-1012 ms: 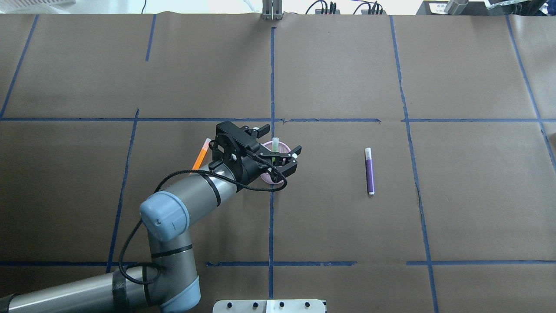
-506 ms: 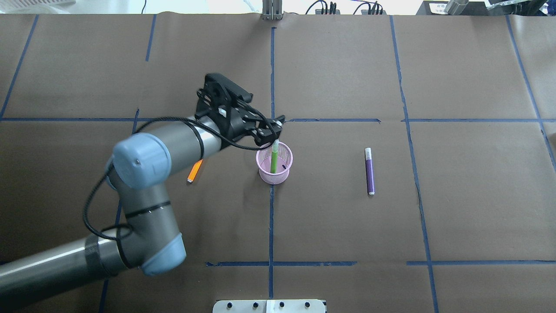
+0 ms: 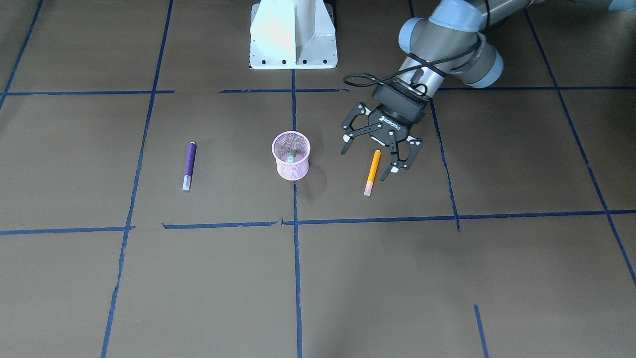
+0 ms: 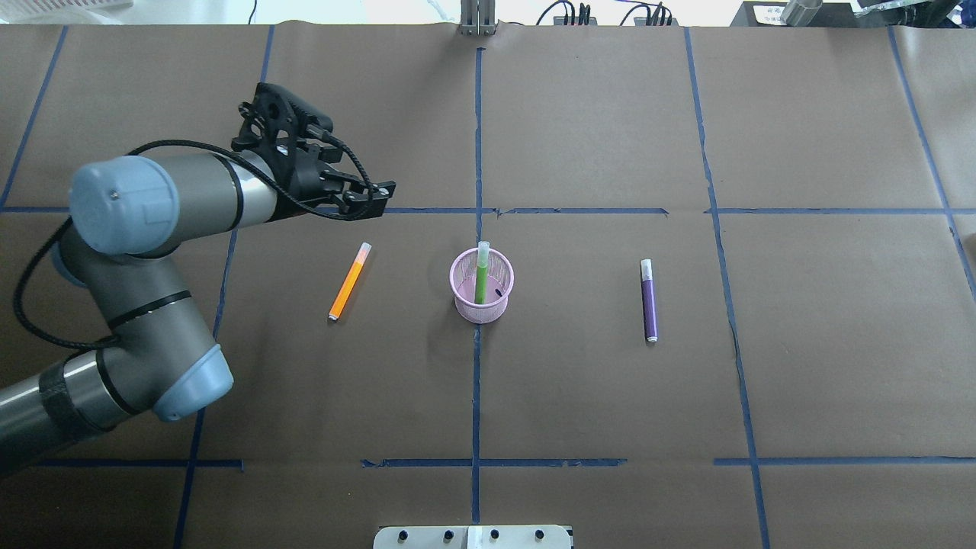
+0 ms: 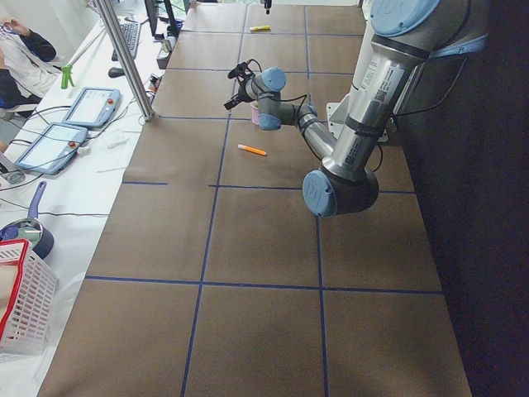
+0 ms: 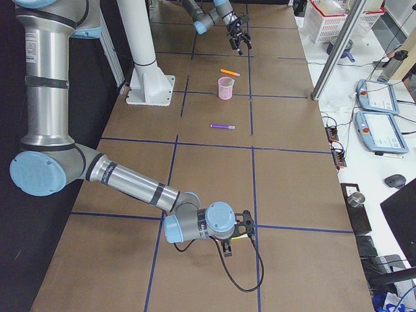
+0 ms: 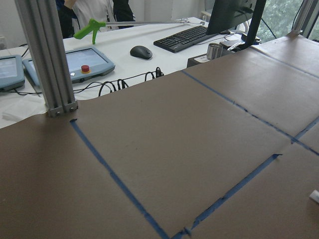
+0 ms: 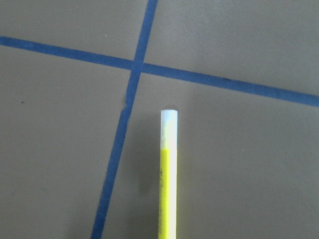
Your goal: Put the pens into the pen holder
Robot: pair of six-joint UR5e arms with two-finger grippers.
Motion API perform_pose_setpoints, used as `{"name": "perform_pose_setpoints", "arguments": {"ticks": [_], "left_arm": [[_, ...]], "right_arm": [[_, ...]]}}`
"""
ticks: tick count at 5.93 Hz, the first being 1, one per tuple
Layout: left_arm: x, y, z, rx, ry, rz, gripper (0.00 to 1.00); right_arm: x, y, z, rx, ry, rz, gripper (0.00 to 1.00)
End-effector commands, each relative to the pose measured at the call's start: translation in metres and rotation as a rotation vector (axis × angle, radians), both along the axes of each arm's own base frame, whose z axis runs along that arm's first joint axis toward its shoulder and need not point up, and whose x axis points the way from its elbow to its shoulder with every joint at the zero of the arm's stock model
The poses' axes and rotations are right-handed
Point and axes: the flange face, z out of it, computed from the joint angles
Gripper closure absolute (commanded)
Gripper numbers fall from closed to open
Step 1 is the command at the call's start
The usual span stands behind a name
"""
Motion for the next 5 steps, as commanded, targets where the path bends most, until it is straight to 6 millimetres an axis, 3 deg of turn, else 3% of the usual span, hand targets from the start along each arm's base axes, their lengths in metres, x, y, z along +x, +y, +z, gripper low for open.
{"name": "perform_pose_setpoints", "arguments": {"ticks": [1,5], "left_arm": [[-0.01,-0.003,0.013,-0.012,-0.013,0.007,0.0],[-0.009,-0.003,0.014,-0.008,-0.017,0.009,0.0]], "right_arm": [[-0.03,-0.032,0.0,0.041,0.066,-0.053,0.0],[-0.048,-0.044,0.017,-0.006,0.086,-0.077,0.0]]}}
